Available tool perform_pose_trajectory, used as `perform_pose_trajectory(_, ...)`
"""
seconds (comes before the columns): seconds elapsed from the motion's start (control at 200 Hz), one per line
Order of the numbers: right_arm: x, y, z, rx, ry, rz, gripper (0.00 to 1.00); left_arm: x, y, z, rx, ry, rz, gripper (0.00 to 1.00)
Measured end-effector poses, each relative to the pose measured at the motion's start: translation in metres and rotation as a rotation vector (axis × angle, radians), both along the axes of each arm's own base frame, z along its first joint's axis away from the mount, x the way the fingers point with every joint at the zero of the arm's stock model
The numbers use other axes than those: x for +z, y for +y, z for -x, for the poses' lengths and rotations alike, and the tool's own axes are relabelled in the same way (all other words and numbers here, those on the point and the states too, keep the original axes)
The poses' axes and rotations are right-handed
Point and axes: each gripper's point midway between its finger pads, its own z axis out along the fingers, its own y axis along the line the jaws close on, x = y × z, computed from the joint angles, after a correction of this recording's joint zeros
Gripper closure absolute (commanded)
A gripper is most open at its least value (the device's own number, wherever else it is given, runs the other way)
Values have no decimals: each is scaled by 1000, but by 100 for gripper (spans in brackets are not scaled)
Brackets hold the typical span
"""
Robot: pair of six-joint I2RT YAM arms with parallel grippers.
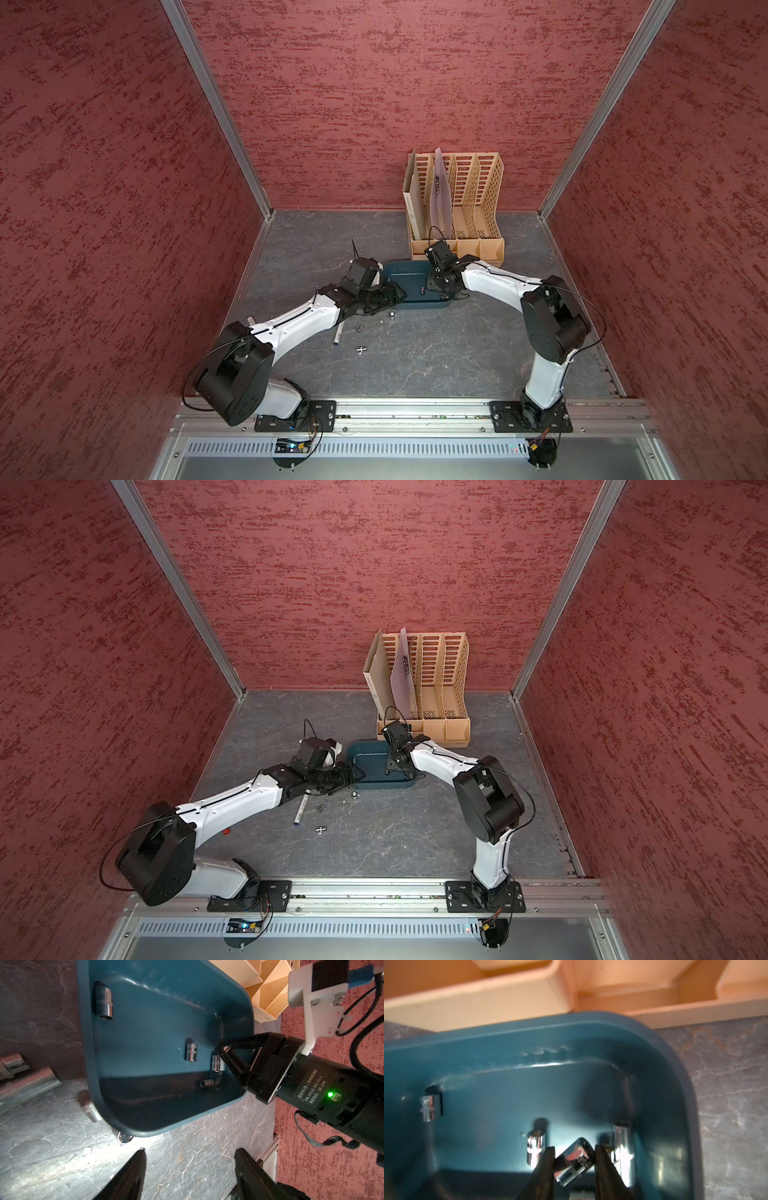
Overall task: Put the socket on the desktop into the storage box
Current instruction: Place the socket head in the storage box, then pick up the socket head at the center of the board.
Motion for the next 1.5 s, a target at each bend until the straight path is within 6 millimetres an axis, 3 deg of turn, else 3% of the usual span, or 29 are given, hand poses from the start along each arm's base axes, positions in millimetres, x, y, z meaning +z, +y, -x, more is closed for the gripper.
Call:
perform_pose_trajectory(0.501,-14,3,-18,-14,11,-5,69,-8,6,1,11,11,-7,30)
perform_pose_trajectory(0.842,-14,4,-19,-15,9,-7,55,-7,13,7,20,5,-3,30)
perform_pose_trajectory(1.102,-13,4,-20,-15,7,-9,55,-10,17,9,25,9,-8,30)
perform_pose_trajectory(1.277,1,5,-18,-11,-16,-29,54,-5,19,11,29,3,-8,30)
perform_pose_trajectory(1.503,37,12,-4,24,-71,-90,54,-2,28,18,45,12,-30,30)
